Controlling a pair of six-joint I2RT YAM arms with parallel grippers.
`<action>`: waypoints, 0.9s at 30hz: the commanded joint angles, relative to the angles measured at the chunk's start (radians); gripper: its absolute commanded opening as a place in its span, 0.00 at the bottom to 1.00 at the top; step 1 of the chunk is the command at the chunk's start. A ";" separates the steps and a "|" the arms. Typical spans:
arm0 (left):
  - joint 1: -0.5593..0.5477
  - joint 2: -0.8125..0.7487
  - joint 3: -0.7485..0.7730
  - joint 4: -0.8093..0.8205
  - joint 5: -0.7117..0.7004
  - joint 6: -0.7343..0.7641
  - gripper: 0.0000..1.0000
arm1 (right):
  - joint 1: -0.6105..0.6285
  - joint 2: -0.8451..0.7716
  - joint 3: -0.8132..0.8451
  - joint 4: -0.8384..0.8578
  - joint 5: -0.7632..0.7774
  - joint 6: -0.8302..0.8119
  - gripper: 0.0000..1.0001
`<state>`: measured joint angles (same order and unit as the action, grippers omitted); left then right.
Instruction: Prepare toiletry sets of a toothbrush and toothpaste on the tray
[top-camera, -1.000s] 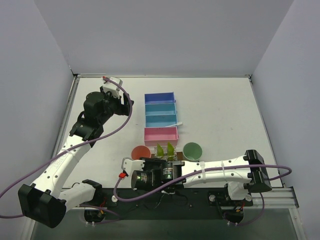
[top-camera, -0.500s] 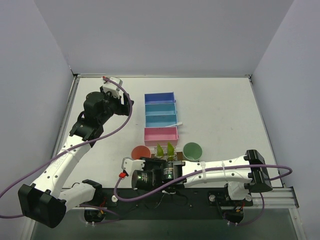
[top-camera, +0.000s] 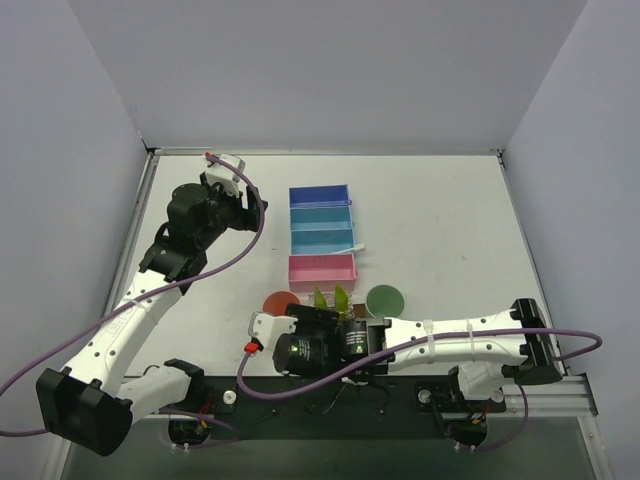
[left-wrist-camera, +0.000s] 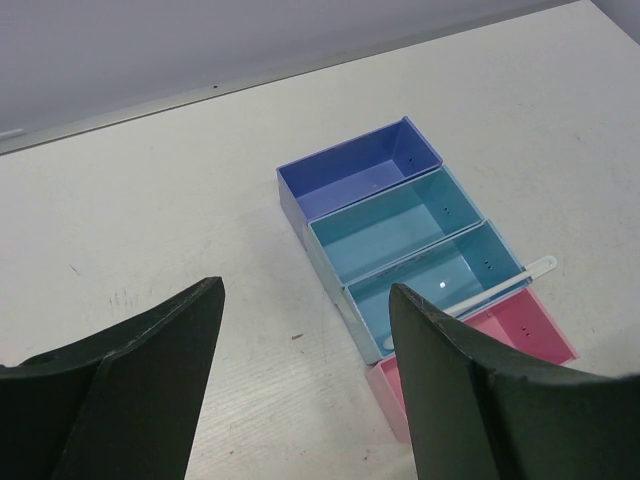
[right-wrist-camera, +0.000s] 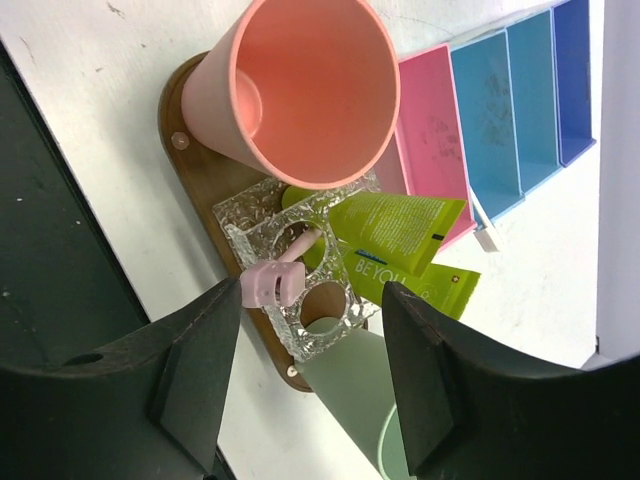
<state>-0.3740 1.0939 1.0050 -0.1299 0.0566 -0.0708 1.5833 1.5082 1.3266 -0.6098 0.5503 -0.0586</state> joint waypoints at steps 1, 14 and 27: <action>-0.005 -0.006 0.003 0.041 -0.009 -0.007 0.77 | -0.009 -0.049 -0.006 0.019 -0.024 -0.004 0.54; -0.003 -0.006 0.004 0.039 -0.012 -0.004 0.77 | -0.031 -0.121 -0.023 0.082 -0.096 0.003 0.57; -0.005 -0.011 0.001 0.039 -0.021 0.008 0.77 | -0.276 -0.285 -0.064 0.189 -0.306 0.098 0.56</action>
<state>-0.3740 1.0943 1.0050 -0.1299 0.0525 -0.0700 1.4063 1.3033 1.2877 -0.4858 0.3473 -0.0326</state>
